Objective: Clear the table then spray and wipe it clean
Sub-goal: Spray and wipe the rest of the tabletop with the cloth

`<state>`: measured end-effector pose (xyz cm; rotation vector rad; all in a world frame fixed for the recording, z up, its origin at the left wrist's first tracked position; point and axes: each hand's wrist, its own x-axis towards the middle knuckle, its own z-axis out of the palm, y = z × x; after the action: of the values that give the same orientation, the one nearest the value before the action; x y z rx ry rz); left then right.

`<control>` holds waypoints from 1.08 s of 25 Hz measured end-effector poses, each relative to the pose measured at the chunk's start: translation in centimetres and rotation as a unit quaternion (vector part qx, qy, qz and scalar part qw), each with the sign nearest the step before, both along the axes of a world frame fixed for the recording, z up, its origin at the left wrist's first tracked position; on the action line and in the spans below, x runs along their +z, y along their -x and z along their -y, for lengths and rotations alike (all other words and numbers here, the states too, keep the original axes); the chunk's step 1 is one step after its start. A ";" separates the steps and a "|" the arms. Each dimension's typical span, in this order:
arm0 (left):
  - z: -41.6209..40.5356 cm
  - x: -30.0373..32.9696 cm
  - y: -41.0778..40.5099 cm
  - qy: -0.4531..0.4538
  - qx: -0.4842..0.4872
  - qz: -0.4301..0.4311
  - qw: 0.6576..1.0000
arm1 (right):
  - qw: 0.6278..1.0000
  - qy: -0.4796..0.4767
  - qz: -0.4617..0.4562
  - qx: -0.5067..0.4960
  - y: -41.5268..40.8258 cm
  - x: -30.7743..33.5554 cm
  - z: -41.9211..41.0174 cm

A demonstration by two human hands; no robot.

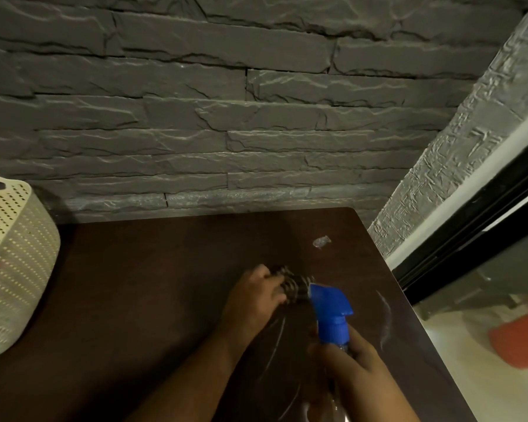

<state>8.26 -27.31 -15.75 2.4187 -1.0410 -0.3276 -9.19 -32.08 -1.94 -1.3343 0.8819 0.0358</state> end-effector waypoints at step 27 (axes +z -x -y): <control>-8.5 -0.5 1.9 -0.061 0.151 0.048 0.985 | 0.998 -0.065 0.006 0.019 6.6 0.0 -1.8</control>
<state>6.35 -18.81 -16.22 2.6774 -0.6936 -0.1749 -15.80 -30.32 -1.93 -1.2285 0.8296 0.1135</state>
